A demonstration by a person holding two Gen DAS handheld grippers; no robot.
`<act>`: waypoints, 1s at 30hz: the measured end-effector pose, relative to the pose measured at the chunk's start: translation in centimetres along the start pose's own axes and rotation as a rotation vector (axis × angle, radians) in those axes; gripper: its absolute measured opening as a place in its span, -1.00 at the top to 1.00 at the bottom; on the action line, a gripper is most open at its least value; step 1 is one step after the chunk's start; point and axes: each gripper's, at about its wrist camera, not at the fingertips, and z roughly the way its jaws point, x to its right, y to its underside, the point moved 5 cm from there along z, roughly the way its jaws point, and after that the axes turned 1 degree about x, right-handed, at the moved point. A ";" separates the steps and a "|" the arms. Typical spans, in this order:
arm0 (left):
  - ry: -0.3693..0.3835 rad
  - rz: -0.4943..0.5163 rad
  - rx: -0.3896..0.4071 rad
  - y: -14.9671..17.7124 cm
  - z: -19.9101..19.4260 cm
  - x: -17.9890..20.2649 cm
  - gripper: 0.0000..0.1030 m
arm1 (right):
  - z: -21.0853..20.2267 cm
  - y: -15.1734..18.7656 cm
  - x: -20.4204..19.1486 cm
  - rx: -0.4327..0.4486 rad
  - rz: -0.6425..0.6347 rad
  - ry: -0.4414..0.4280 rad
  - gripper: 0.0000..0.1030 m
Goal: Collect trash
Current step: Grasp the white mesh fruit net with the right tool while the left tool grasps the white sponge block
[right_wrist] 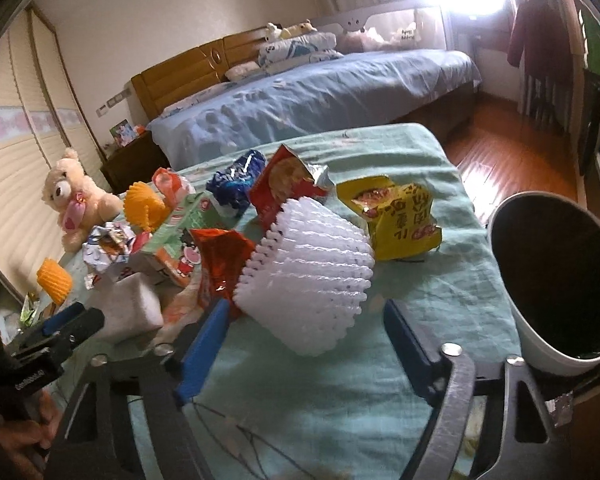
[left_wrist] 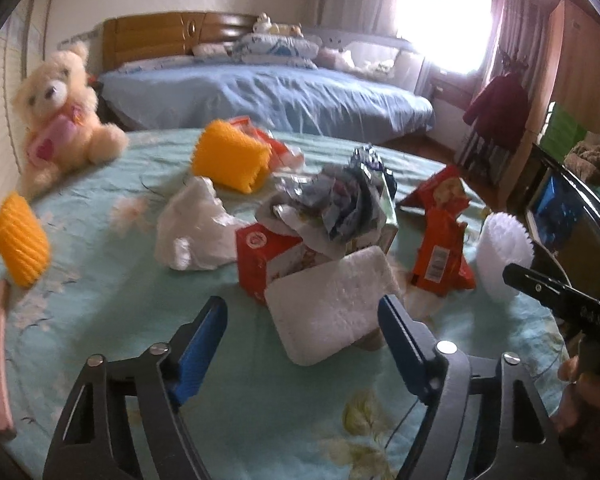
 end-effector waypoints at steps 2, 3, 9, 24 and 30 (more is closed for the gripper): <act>0.013 -0.004 -0.033 0.0 1.1 0.0 -0.15 | 0.2 0.1 0.1 -0.010 0.009 -0.026 -0.13; 0.027 -0.005 -0.047 0.0 1.5 0.0 0.02 | 0.3 0.1 0.0 -0.016 0.009 -0.039 -0.06; 0.024 0.052 0.004 -0.2 0.8 0.7 0.41 | -0.5 0.6 -0.2 -0.004 -0.005 -0.064 0.36; 0.124 0.130 0.089 0.6 -4.1 4.6 0.62 | -4.9 0.3 0.9 0.068 0.014 -0.074 0.51; 0.164 0.164 0.070 0.8 -3.7 6.9 0.62 | -6.3 0.5 2.9 0.081 0.040 -0.051 0.51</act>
